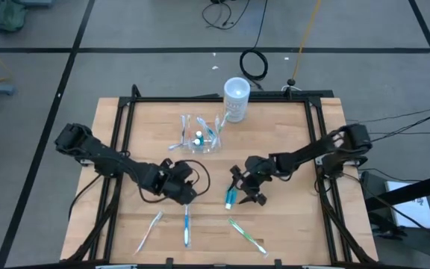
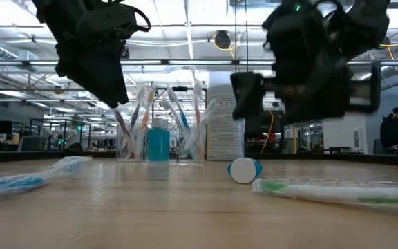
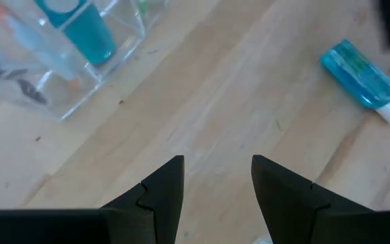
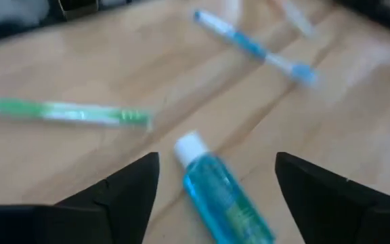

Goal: Pick & Place toothbrushing station
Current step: Put the blue mouthwash into the transparent organizer

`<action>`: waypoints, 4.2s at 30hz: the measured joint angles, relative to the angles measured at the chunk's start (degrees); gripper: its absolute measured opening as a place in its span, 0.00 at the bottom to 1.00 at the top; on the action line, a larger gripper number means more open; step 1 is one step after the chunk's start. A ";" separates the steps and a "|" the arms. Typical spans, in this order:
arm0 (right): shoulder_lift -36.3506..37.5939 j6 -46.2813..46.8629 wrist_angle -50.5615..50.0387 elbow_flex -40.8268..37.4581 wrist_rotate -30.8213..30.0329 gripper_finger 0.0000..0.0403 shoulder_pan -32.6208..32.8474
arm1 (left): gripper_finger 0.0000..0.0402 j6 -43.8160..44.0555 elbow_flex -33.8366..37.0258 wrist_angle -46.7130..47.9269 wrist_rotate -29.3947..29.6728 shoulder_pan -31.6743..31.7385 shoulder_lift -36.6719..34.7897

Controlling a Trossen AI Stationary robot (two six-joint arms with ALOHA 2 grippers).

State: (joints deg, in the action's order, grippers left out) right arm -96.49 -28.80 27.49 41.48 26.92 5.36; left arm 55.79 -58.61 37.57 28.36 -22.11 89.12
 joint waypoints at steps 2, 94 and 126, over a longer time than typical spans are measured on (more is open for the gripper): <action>-3.52 0.75 2.92 0.80 0.03 0.74 -0.53 | 0.45 -2.32 0.00 -0.10 -0.13 0.54 -0.71; 1.29 -31.98 20.11 6.83 -49.00 0.39 -3.73 | 0.45 -22.58 -0.04 -16.32 17.15 11.52 -12.03; 1.31 -27.71 24.91 6.85 -49.35 0.40 -3.76 | 0.45 -26.20 -0.04 -21.73 4.99 13.88 -12.37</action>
State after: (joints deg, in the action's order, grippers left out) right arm -95.18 -56.51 52.40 48.34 -22.44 1.61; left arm 29.59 -58.65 15.84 33.36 -8.23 76.75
